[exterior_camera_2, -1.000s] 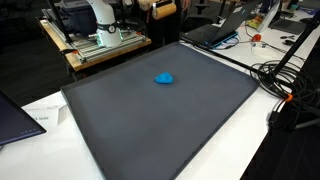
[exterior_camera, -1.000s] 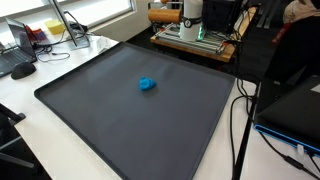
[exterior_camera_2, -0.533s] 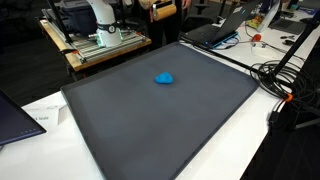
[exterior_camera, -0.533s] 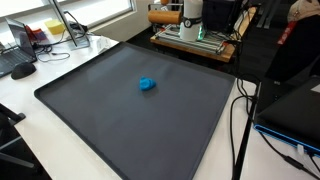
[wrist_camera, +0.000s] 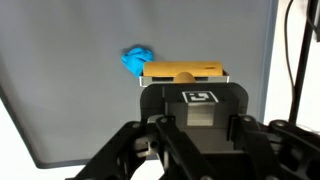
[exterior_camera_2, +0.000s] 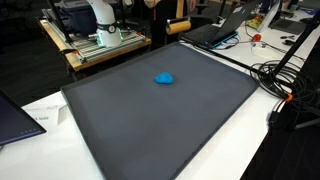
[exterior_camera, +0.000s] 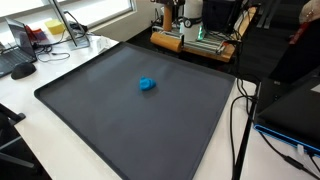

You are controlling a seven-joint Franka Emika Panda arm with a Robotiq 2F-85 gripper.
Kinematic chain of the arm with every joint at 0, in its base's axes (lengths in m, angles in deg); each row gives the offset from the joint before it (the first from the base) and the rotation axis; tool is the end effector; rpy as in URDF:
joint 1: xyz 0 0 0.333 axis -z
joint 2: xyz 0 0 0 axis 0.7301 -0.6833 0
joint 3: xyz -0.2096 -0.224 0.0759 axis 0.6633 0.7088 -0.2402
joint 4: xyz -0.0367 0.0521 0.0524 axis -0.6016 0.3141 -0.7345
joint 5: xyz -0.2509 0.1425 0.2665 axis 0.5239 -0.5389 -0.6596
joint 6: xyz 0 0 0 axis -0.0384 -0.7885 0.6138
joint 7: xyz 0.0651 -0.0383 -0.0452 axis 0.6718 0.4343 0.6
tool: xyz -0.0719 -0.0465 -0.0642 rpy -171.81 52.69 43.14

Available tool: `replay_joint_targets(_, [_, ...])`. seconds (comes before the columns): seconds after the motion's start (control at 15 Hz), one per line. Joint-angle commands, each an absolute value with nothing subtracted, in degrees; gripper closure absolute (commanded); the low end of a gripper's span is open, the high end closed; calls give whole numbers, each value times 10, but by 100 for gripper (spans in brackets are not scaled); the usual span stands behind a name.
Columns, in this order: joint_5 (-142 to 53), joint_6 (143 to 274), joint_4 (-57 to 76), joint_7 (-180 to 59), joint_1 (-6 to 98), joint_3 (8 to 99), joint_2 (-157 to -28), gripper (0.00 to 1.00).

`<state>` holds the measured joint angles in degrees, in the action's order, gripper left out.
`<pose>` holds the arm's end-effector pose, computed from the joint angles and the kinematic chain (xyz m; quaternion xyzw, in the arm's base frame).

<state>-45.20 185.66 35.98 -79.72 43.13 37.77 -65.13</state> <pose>0.4891 0.1350 0.5168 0.9966 -0.0661 0.0427 0.0251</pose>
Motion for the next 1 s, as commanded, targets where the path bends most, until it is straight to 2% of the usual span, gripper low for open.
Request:
replay_joint_targets(0.0, [-393,1836,289,-886,429,369,-727,78])
replay_joint_targets(0.33, [-322,1829,223,-929,412,386,-798,78])
replay_joint_targets(0.4, [-346,1847,268,-914,410,390,-771,53])
replay_joint_targets(0.8, [-338,1845,238,-915,406,396,-798,53])
replay_joint_targets(0.87, [-338,1845,237,-916,406,396,-798,78])
replay_joint_targets(0.93, [-327,1849,234,-921,403,397,-806,78])
